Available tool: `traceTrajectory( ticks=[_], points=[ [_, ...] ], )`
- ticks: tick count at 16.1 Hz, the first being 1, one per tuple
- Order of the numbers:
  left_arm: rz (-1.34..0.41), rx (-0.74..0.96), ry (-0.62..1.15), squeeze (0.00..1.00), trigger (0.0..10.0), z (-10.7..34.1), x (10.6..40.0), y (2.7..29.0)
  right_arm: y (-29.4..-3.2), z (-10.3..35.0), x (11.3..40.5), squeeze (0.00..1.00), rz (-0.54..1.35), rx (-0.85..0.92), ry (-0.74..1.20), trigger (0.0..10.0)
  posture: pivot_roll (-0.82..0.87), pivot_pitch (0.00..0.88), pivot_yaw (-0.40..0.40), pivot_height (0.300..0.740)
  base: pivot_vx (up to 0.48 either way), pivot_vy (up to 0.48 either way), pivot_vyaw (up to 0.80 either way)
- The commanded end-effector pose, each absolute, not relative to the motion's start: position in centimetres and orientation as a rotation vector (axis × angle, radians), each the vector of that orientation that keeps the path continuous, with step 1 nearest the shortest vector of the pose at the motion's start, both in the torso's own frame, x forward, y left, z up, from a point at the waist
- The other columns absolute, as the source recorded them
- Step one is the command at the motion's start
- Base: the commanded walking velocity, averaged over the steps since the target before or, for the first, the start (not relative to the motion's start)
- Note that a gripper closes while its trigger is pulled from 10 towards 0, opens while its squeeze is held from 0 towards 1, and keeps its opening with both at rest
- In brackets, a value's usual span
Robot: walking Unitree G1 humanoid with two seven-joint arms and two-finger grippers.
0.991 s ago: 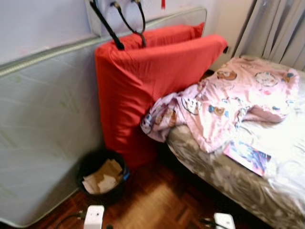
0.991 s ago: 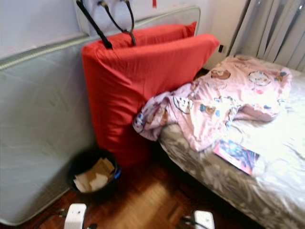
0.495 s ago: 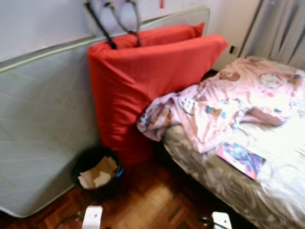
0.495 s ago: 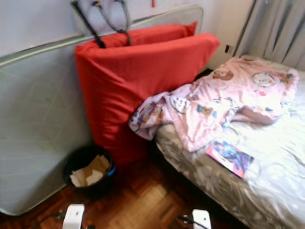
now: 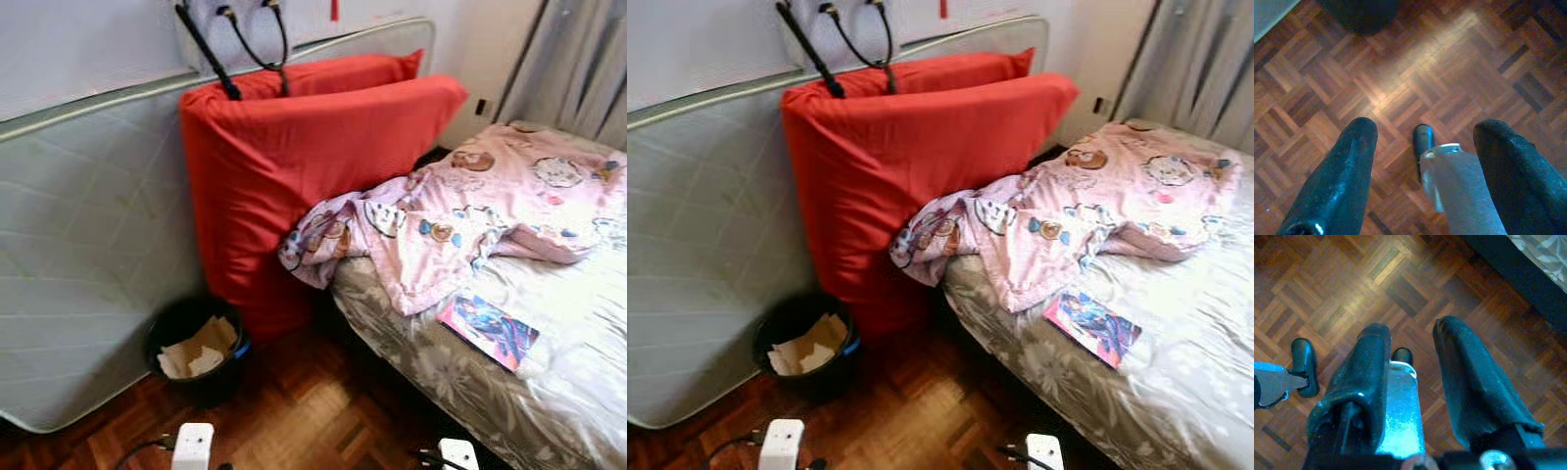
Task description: Clean up the room
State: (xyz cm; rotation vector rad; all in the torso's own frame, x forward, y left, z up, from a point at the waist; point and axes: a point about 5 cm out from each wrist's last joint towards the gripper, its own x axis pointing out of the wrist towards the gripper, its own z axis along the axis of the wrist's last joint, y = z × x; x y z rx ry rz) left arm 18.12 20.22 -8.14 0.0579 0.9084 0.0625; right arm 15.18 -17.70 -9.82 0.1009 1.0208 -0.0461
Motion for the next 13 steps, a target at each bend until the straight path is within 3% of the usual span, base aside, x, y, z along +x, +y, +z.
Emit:
traceTrajectory(
  ticks=[1,13],
  points=[
    [0.136,0.059,0.910,0.00,10.0,-7.27,18.84,23.19,-20.01,-6.27,22.05,0.00,-0.083,0.142,0.879,10.0,0.12,0.000,-0.120,0.740,0.000,0.000,0.00],
    [0.138,0.043,0.896,0.00,10.0,-7.21,18.94,23.11,-20.17,-6.22,22.11,0.00,-0.073,0.093,0.891,10.0,0.13,0.000,-0.124,0.740,0.000,0.000,0.00]
  ],
)
